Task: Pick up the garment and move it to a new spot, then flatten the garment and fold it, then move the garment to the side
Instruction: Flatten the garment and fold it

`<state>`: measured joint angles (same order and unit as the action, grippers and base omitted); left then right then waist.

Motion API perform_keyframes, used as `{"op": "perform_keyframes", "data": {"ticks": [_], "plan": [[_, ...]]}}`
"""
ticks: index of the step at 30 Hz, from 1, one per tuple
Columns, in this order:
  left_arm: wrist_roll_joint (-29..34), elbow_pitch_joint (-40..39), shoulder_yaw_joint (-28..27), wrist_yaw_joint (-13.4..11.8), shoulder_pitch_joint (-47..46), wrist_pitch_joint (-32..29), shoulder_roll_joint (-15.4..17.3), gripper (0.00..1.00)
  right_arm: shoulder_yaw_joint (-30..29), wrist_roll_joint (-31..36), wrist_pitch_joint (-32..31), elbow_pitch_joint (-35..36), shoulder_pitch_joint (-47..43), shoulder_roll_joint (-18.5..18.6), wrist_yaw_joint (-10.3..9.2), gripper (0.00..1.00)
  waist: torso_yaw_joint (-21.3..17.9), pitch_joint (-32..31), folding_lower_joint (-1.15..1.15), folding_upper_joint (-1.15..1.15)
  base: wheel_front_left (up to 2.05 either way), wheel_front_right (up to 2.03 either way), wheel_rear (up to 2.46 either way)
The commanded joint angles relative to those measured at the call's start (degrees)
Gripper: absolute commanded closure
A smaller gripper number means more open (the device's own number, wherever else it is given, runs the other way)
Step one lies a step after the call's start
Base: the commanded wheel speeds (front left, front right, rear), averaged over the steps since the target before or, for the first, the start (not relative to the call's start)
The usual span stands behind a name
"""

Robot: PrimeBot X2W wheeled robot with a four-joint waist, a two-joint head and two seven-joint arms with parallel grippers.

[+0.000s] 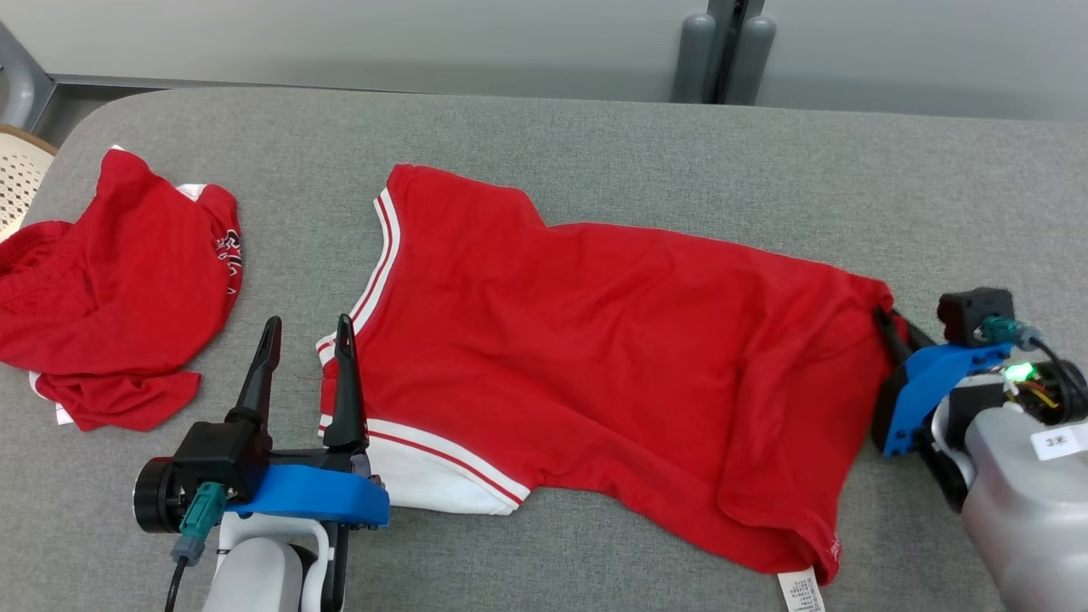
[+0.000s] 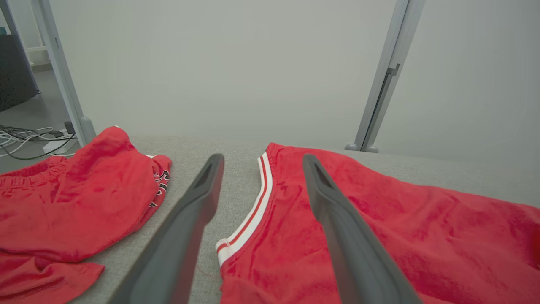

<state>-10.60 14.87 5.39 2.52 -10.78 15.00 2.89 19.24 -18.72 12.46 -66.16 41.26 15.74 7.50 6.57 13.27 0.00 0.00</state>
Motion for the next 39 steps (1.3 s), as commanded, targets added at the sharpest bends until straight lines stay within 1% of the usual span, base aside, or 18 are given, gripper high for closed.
{"op": "perform_keyframes", "data": {"ticks": [1,7,10,14,15,16,21,24,27,28,30,34,39], "plan": [[-0.1,0.1,0.0,0.0,-0.8,0.3,0.0,0.0,0.5,-1.1,0.7,0.3,2.7,2.0,-0.01,1.0,0.1,-0.1,0.0,0.0,0.0,0.0,0.0],[-0.1,0.1,0.2,0.2,-1.1,0.3,0.0,0.0,2.0,-3.1,1.9,1.3,9.0,5.6,-0.01,1.0,1.1,0.2,0.0,0.0,0.0,0.0,0.0],[-0.3,0.1,0.5,0.1,-1.1,0.3,0.0,0.0,2.1,-3.3,2.1,0.9,11.1,6.6,-0.01,1.0,1.5,0.3,0.0,0.0,0.0,0.0,0.0],[-0.6,0.0,0.9,-0.3,-1.3,0.3,0.0,0.0,1.8,-4.2,2.4,-1.4,13.7,7.4,-0.01,1.0,2.3,0.9,0.0,0.0,0.0,0.0,0.0],[-0.8,0.0,0.9,-0.3,-1.4,0.3,0.0,0.0,1.9,-4.0,2.4,-2.1,14.0,7.5,-0.01,0.46,2.5,1.0,0.0,0.0,0.0,0.0,0.0],[-0.8,0.0,0.9,-0.4,-1.4,0.3,0.0,0.0,2.0,-4.0,2.4,-2.7,14.5,7.4,-0.01,0.0,2.6,1.0,0.0,0.0,0.0,0.0,0.0],[-0.7,-0.2,0.4,-0.9,-0.6,0.3,0.0,0.0,2.2,-4.0,2.7,-3.1,14.3,6.7,-0.01,0.0,2.0,0.7,0.0,0.0,0.0,0.0,0.0],[-0.3,-0.2,-0.3,-0.7,-0.1,0.3,0.0,0.0,1.0,-3.8,2.8,0.4,13.1,7.0,-0.01,0.0,0.8,0.0,0.0,0.0,0.0,0.0,0.0],[0.2,-0.2,-0.8,-0.5,0.3,0.3,0.0,0.0,-1.2,-3.4,2.8,5.8,10.1,7.1,-0.01,0.0,-0.6,-0.9,0.0,0.0,0.0,0.0,0.0],[0.3,-0.2,-1.3,-0.4,0.9,0.3,0.0,0.0,-2.8,-2.7,2.8,10.0,7.7,6.8,-0.01,0.0,-1.6,-1.7,0.0,0.0,0.0,0.0,0.0],[0.6,-0.2,-2.0,-0.3,1.4,0.3,0.0,0.0,-4.4,-2.1,2.8,14.2,4.6,6.2,-0.01,0.0,-2.6,-2.5,0.0,0.0,0.0,0.0,0.0],[1.2,-0.3,-3.0,-0.1,2.8,0.3,0.0,0.0,-7.2,0.5,2.8,22.0,-2.5,4.6,-0.01,0.0,-4.5,-3.9,0.0,0.0,0.0,0.0,0.0],[2.1,-0.3,-4.3,0.4,3.8,0.3,0.0,0.0,-10.0,2.0,2.8,31.5,-10.7,2.2,-0.01,0.0,-6.1,-5.1,0.0,0.0,0.0,0.0,0.0]]}}
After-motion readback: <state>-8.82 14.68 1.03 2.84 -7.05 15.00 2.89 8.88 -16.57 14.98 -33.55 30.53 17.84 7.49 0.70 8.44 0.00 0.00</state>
